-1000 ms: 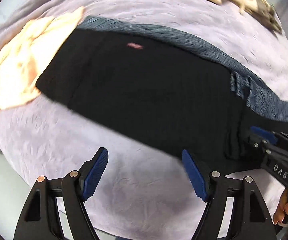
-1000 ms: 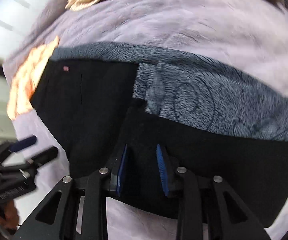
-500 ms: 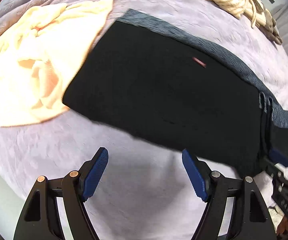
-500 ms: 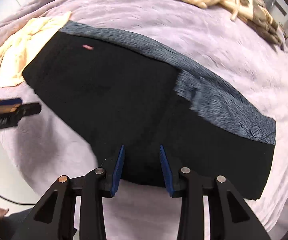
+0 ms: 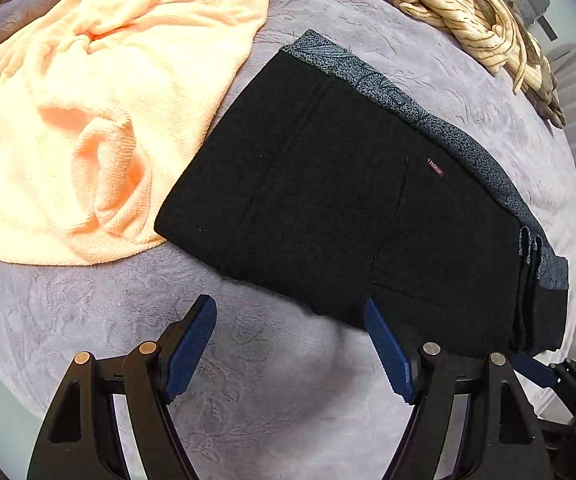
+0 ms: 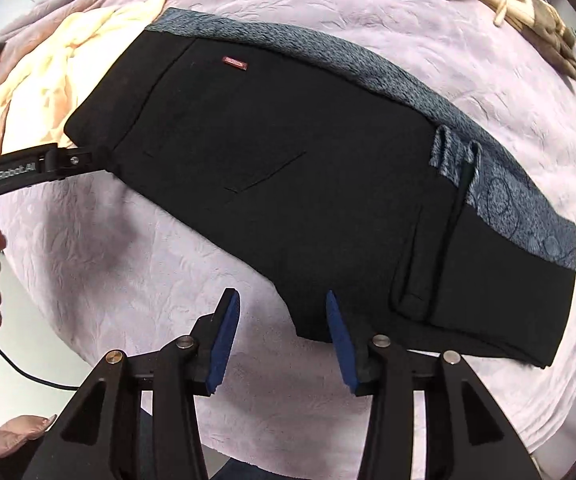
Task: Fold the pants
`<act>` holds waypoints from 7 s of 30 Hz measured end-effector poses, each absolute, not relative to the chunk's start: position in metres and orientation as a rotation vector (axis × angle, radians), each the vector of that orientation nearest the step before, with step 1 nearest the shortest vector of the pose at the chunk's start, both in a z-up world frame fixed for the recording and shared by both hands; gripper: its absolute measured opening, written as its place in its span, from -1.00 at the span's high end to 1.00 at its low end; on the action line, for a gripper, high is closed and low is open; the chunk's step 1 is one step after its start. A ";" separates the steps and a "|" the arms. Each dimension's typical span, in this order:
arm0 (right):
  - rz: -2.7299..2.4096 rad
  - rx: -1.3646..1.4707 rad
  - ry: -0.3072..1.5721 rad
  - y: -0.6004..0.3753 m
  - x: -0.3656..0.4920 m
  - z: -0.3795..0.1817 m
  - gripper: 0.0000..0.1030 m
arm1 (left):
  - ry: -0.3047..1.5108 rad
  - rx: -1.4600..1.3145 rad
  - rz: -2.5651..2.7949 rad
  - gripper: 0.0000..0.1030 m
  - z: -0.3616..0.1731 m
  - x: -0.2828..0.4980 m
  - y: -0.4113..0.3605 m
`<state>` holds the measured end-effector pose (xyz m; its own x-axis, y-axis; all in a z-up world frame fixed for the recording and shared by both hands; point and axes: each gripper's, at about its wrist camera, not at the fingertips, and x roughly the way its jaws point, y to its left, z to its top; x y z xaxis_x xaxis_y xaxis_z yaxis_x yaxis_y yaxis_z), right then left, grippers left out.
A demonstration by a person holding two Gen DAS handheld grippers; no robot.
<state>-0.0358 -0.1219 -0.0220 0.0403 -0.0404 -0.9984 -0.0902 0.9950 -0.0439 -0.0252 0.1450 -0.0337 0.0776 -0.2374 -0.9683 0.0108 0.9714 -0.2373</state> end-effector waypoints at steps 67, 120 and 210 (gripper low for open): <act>0.213 0.122 1.452 -0.152 0.077 0.049 -0.36 | 1.055 0.368 -0.222 0.24 -0.043 -0.029 0.029; 0.212 1.004 1.273 -0.506 -0.110 -0.057 0.57 | 0.997 0.688 -0.693 -0.19 0.016 -0.187 -0.298; 0.135 0.878 1.315 -0.485 -0.119 -0.057 0.65 | 1.522 0.113 -0.387 -1.00 -0.056 -0.018 -0.176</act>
<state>-0.1188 -0.4854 -0.0567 0.2945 0.5510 -0.7808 0.3809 0.6816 0.6247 -0.0179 -0.1760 -0.0557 0.0016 -0.1764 -0.9843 0.3152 0.9342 -0.1670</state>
